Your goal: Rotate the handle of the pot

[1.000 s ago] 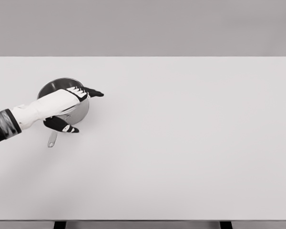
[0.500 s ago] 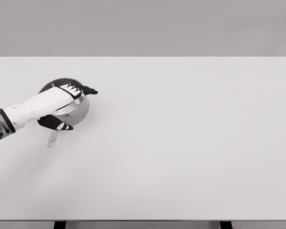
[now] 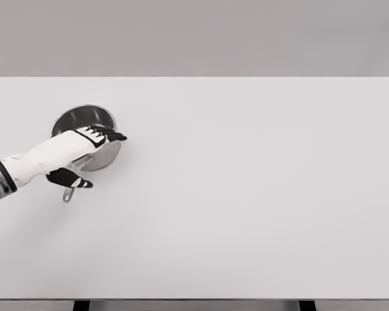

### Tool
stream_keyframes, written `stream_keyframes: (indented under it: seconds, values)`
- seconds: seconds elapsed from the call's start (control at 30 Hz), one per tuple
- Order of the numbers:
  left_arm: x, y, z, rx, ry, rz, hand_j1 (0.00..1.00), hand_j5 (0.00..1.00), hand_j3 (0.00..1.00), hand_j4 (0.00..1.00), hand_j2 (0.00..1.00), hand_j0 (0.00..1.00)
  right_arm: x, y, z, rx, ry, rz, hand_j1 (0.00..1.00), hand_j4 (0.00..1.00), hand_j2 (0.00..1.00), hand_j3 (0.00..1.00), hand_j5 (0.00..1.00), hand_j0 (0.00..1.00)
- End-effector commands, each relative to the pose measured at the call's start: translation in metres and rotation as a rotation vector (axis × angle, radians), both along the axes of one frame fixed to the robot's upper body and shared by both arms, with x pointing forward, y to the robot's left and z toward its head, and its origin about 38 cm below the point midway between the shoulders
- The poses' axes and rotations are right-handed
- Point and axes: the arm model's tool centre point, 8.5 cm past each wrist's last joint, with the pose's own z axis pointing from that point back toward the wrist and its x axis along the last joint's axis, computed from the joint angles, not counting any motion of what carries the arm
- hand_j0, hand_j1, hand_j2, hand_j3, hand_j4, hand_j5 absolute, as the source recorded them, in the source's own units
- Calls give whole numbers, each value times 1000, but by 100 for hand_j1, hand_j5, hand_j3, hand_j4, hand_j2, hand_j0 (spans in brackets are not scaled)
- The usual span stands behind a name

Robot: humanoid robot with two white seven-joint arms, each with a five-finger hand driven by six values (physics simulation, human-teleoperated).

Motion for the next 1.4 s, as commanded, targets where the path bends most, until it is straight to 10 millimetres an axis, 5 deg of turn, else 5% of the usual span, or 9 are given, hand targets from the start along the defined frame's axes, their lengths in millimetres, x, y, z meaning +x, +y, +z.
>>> stream_keyframes:
  seconds: [0.0, 1.37]
  values:
    - [3, 2, 6, 4, -22, 6, 100, 100, 100, 100, 100, 100, 0, 0, 0, 0, 0, 0, 100, 100, 100, 100, 100, 100]
    - [-2, 46, 23, 139, -83, 75, 100, 100, 100, 100, 100, 100, 0, 0, 0, 0, 0, 0, 100, 100, 100, 100, 100, 100]
